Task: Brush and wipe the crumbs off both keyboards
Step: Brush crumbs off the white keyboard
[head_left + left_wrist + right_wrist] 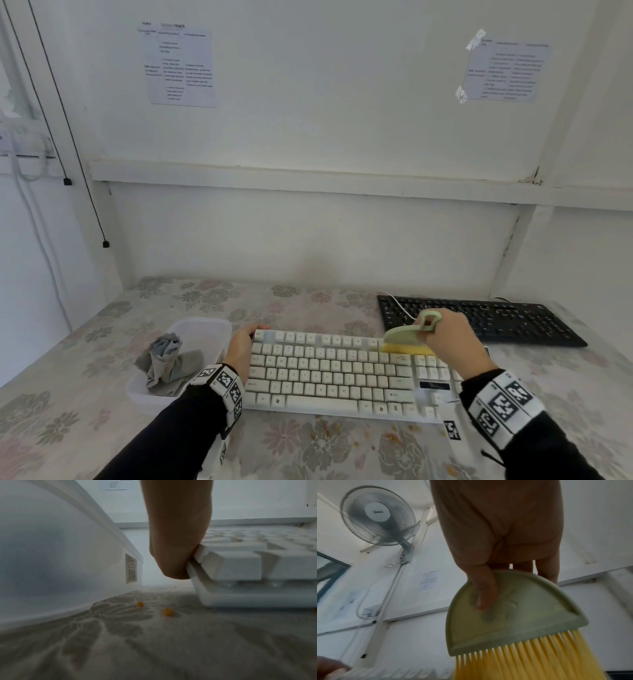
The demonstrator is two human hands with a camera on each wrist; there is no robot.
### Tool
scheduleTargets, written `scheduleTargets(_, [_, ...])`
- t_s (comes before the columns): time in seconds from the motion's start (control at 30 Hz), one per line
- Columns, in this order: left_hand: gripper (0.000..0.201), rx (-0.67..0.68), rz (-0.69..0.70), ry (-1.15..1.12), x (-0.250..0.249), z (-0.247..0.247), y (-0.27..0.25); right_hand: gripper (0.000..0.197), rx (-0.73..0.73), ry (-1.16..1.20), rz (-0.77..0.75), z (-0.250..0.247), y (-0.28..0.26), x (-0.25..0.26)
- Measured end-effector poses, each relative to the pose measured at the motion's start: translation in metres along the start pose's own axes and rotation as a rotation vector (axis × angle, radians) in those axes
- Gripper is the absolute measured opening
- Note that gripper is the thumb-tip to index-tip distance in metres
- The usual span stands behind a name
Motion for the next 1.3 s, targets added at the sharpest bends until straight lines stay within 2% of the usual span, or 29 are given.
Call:
scheduleTargets(0.17, [0.033,0.003,0.010,-0.012,0.003,0.000,0.006,0.017,-0.070,-0.072,0.152,-0.025,-0.002,-0.040])
scheduleTargets(0.23, [0.033,0.001,0.012,-0.014,0.004,0.000,0.008,0.010,-0.127,-0.094,0.219,-0.032,-0.002,-0.052])
scheduleTargets(0.33, [0.032,0.014,0.013,-0.010,0.005,0.000,0.009,0.010,-0.194,-0.165,0.308,-0.042,-0.010,-0.052])
scheduleTargets(0.43, [0.032,0.018,0.014,-0.006,0.006,0.000,0.012,0.019,-0.236,-0.282,0.317,-0.045,-0.015,-0.038])
scheduleTargets(0.57, [0.031,0.020,0.002,-0.012,0.006,-0.002,0.011,0.020,-0.201,-0.224,0.169,-0.033,-0.015,-0.008])
scheduleTargets(0.73, [0.036,0.016,-0.002,0.002,0.005,-0.001,0.008,0.021,-0.044,0.258,-0.135,0.009,-0.021,0.050])
scheduleTargets(0.93, [0.024,0.057,0.020,0.001,0.000,-0.003,0.002,0.020,0.160,0.265,-0.422,0.073,-0.031,0.121])
scheduleTargets(1.07, [0.028,0.126,0.079,0.014,0.000,-0.002,0.003,0.016,0.206,0.202,-0.504,0.097,-0.033,0.142])
scheduleTargets(1.13, [0.027,0.113,0.090,0.024,-0.001,-0.002,0.002,0.018,0.198,0.186,-0.502,0.101,-0.033,0.143])
scheduleTargets(1.3, [0.026,0.040,-0.009,-0.019,0.000,-0.003,0.006,0.023,0.168,0.164,-0.417,0.093,-0.025,0.119])
Point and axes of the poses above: each hand's wrist, its own y-axis towards the middle knuckle, its own z-axis out of the palm, x = y × z, the point moved 1 cm from there along y, towards the middle knuckle
